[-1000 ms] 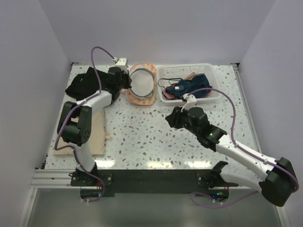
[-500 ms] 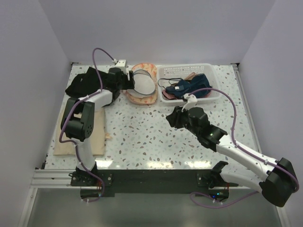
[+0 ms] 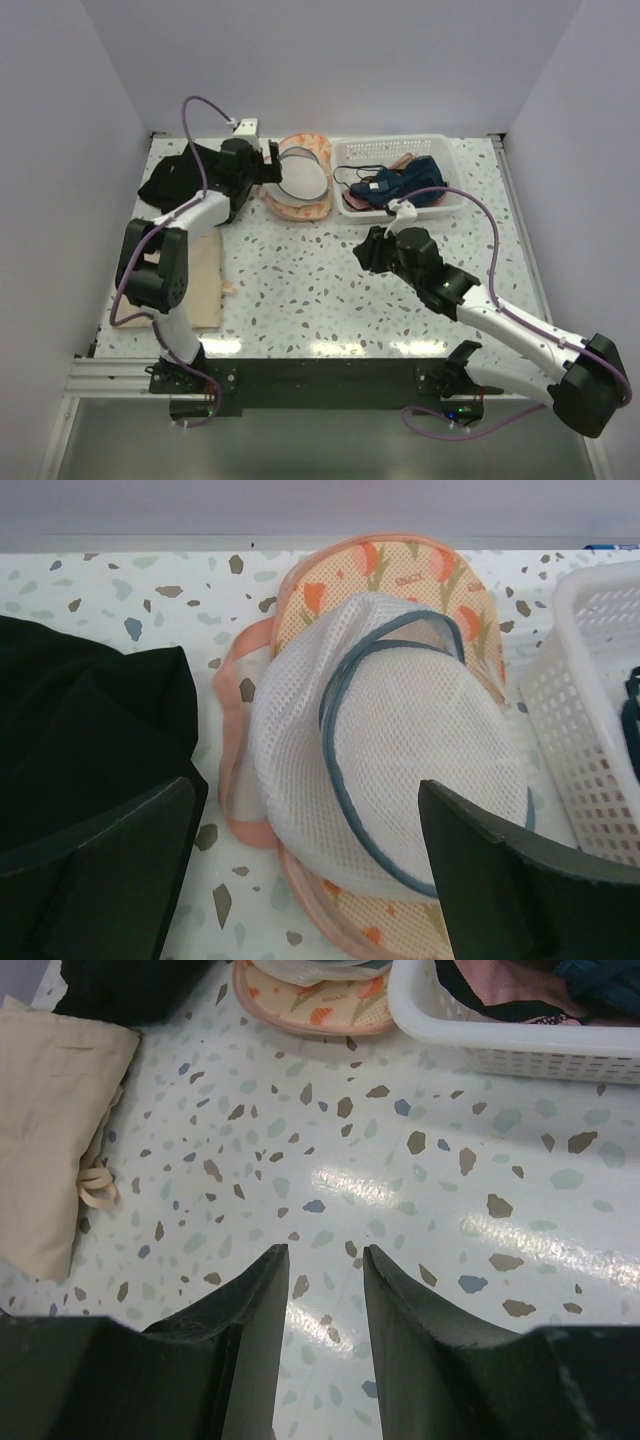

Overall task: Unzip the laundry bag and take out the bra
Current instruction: Move the laundry bag to the center of the board, then reset both arms

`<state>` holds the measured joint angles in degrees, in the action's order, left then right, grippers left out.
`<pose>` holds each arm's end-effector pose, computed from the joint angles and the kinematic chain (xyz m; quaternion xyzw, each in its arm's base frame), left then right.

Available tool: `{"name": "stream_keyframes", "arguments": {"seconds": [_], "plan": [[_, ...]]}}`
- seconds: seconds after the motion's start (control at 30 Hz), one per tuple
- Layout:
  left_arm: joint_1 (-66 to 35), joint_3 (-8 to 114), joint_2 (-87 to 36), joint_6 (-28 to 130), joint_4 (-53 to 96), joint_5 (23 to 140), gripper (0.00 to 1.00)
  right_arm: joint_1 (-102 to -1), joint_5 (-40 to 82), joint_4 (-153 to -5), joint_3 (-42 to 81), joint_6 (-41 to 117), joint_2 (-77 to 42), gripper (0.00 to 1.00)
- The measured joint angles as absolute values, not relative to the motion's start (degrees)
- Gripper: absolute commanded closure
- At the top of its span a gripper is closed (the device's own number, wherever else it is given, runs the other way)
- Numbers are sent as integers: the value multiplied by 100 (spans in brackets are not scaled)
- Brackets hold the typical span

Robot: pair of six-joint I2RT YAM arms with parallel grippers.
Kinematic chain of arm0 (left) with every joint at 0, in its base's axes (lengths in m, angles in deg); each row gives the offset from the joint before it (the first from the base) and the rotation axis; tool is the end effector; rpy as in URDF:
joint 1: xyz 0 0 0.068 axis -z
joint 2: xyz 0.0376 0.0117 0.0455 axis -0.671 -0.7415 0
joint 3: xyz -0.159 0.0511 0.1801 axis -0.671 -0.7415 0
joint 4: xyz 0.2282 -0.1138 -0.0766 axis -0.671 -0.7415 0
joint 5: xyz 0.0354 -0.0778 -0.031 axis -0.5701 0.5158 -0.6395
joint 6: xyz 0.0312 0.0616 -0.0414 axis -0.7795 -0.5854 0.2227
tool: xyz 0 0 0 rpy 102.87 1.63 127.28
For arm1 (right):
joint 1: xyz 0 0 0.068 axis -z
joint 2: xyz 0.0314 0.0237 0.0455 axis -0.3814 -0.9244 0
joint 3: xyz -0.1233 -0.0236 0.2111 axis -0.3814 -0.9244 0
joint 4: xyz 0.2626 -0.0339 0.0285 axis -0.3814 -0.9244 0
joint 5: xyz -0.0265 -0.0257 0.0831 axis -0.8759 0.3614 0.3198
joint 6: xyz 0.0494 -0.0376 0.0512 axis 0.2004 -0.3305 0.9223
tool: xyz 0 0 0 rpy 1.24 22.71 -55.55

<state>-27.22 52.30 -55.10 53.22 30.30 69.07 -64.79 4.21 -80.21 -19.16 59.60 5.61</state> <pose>0.4404 -0.1124 0.1974 -0.0124 0.8323 -0.1089 0.5434 0.2157 0.1820 0.2267 -0.0573 0.8277 0.2678 0.4899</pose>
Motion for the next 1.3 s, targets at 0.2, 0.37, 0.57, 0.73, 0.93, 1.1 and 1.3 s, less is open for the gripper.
{"name": "stream_keyframes", "arguments": {"seconds": [0.2,0.37,0.57,0.73,0.93,1.1,1.3], "plan": [[-2711,4307,-4050,5470,3002,7053,0,-6479,215,-8176,-1916,5920,696,59],[-2416,3308,-2944,5538,3002,6708,0,-6479,3,-8261,-1918,5839,816,59],[-1549,2368,-2061,5715,2797,6065,0,-6479,-233,-8318,-1971,5750,1096,59],[-1496,2113,-1693,5938,2770,5831,0,-6479,-283,-8333,-1971,5697,1074,58],[-1472,1824,-1296,6054,2738,5680,0,-6479,-334,-8347,-1971,5660,1066,58],[-1461,1739,-1119,6126,2720,5608,0,-6479,-386,-8364,-1971,5641,1055,58],[-1365,1525,-789,6130,2674,5508,0,-6479,-449,-8403,-1971,5549,1061,54]]}}
